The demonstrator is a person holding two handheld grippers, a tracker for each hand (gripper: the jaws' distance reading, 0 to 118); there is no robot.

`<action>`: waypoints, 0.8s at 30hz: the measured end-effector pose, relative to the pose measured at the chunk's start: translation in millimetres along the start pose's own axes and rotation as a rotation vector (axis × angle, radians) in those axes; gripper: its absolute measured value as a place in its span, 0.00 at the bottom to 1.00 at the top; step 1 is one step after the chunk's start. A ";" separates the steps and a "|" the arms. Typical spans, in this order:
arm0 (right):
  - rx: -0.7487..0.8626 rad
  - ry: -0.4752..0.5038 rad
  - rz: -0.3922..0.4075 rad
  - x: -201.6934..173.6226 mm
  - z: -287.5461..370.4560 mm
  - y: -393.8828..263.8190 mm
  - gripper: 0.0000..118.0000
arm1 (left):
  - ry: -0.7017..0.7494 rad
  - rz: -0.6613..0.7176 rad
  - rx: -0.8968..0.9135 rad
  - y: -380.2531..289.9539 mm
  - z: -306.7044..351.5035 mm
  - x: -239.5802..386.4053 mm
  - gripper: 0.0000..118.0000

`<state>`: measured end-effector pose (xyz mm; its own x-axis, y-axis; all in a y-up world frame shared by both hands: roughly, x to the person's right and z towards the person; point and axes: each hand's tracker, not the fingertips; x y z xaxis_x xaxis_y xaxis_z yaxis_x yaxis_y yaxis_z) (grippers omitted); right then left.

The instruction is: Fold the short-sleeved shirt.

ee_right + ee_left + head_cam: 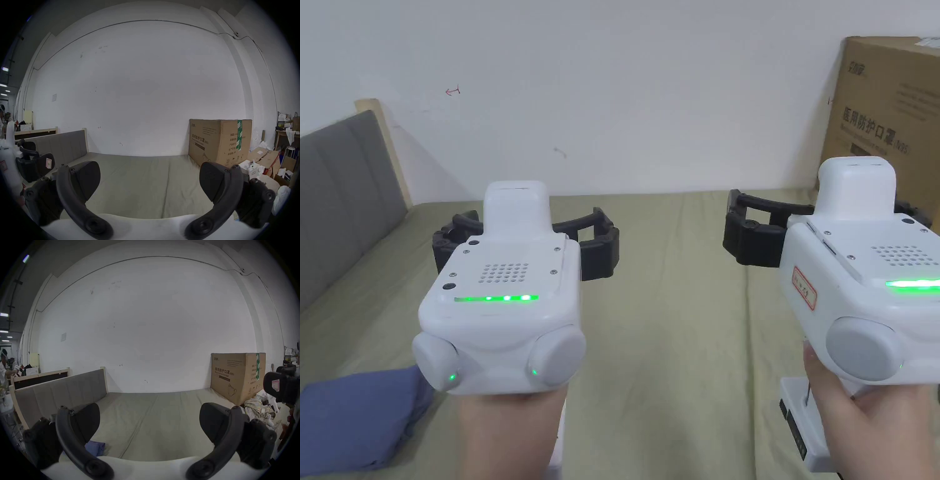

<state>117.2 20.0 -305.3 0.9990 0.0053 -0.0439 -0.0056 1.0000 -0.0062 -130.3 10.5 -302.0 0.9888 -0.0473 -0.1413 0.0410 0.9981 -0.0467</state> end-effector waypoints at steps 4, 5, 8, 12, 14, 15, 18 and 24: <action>-0.010 0.015 -0.009 -2.1 -2.1 0.3 1.00 | -0.004 -0.008 -0.002 2.0 1.7 -0.1 1.00; -0.015 0.017 -0.011 -2.4 -2.8 0.0 1.00 | 0.000 -0.014 0.004 2.3 2.8 0.5 1.00; -0.027 0.016 -0.017 -3.2 -5.3 -0.3 1.00 | -0.046 -0.006 0.033 4.0 8.3 -0.4 1.00; -0.034 0.016 -0.021 -4.0 -5.8 -0.7 1.00 | -0.051 0.025 -0.001 8.3 5.6 1.2 1.00; -0.040 0.015 -0.013 -4.9 -5.7 -1.3 1.00 | -0.062 0.037 -0.002 7.7 5.4 0.3 1.00; -0.042 0.014 -0.010 -5.1 -5.7 -1.5 1.00 | -0.070 0.041 -0.002 7.7 5.2 -0.1 1.00; -0.042 0.015 -0.006 -5.8 -4.6 -1.8 1.00 | -0.079 0.045 -0.003 6.8 5.5 -0.7 1.00; -0.049 0.015 -0.012 -5.9 -5.1 -2.6 1.00 | -0.077 0.048 -0.018 4.5 4.4 0.7 1.00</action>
<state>111.0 17.3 -310.1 0.9982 -0.0071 -0.0587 0.0038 0.9984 -0.0559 -128.8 15.2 -297.9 0.9977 0.0044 -0.0672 -0.0084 0.9982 -0.0596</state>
